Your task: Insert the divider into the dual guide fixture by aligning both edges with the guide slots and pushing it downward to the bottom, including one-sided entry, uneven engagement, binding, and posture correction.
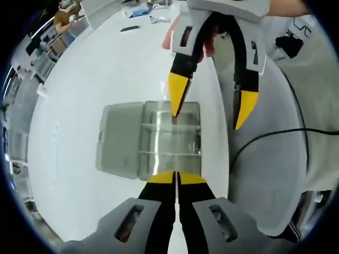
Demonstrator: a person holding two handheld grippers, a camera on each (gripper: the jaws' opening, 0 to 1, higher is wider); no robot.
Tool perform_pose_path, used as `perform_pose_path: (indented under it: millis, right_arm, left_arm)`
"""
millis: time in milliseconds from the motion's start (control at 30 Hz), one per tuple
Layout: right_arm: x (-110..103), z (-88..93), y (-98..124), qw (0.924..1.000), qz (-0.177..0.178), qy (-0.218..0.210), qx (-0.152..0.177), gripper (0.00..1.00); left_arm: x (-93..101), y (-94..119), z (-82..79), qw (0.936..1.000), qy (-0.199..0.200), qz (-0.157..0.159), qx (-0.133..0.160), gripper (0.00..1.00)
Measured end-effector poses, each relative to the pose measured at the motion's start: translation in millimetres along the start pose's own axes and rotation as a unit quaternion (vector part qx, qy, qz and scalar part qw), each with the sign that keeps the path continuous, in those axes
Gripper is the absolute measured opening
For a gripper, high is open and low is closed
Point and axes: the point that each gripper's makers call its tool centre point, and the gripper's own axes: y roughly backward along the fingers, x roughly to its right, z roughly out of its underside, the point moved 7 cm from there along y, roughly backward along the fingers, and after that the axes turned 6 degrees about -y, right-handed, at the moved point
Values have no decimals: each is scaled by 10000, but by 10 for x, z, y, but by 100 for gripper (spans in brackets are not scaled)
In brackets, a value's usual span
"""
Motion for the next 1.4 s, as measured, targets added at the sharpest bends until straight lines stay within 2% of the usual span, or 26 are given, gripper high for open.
perform_pose_path:
  millis: [867, 1400]
  right_arm:
    - [19, -28, 8, 10000, 71, -31, 54, 46]
    - [14, -10, 4, 10000, 58, -68, 11, 48]
  left_arm:
    - [-2, -72, 83, 9999, 123, 45, -39, 0]
    - [-51, -173, 53, 9998, 187, 77, -88, 0]
